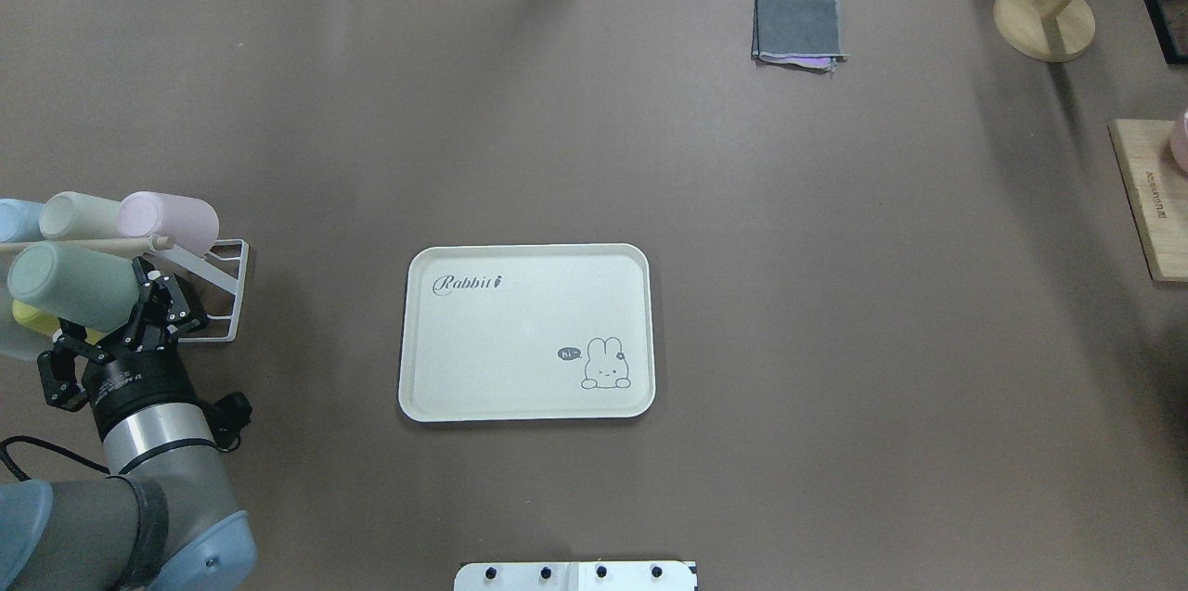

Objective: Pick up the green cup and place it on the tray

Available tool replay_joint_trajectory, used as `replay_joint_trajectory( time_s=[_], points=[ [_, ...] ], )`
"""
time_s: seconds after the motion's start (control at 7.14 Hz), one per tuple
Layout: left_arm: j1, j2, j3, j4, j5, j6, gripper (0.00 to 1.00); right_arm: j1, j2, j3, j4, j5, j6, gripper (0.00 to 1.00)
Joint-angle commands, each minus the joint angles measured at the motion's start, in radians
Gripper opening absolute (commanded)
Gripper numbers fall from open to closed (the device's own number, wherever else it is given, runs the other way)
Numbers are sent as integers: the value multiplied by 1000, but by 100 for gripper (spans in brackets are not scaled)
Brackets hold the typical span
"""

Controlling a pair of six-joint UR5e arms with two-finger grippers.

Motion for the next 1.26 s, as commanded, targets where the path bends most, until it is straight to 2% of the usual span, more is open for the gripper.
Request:
replay_joint_trajectory(
  time_s=[0.0,0.28,0.56,1.12],
  points=[
    [-3,-37,-31,-36,-12,11,83,12,-21,-16,8,-7,9,96],
    [-28,-75,-32,-142,-12,14,83,49,-23,-63,8,-1,45,97],
    [-63,-74,-32,-278,-12,4,82,78,-35,-65,6,11,48,100],
    [-71,-62,18,-683,-41,-160,82,86,-37,-65,8,16,35,100]
  ],
)
